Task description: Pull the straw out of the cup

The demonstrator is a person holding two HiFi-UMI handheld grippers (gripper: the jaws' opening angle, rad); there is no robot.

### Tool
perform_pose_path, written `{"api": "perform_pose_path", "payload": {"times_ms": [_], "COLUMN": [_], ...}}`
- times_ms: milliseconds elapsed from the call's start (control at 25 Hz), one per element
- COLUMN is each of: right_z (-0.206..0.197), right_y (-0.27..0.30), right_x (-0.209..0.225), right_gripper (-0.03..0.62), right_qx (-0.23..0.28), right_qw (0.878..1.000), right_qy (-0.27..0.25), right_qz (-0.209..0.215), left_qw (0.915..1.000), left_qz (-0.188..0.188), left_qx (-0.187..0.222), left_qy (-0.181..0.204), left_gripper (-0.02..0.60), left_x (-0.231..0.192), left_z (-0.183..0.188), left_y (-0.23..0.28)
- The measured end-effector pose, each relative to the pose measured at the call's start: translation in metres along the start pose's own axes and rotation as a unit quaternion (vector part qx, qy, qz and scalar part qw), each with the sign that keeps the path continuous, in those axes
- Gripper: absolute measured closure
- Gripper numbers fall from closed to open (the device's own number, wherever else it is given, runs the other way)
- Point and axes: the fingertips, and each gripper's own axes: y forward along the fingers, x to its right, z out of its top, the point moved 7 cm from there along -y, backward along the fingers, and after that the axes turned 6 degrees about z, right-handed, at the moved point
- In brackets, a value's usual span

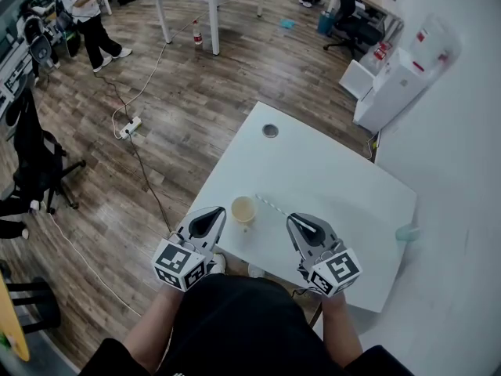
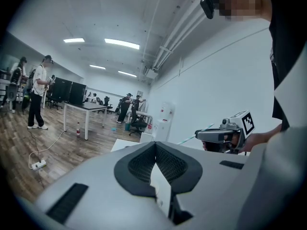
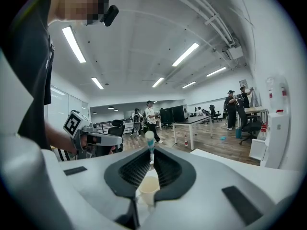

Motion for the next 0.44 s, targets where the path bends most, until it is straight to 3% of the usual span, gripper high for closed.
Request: {"api": "perform_pose_path", "payload": {"times_ms": [440], "right_z": [0.0000], "right_y": [0.0061], "right_x": [-0.0013], "right_gripper": [0.556], "right_qx": [-0.003], "right_qw": [1.000], "right_qy": [-0.005], "right_qz": [0.006], "left_qw": [1.0000], "left_qz": [0.001], "left_qx": [-0.002], "left_qy": [0.000], "left_gripper": [0.568], "left_x": [-0.0004], "left_z": [-0.0026], "left_y": [0.0021]}}
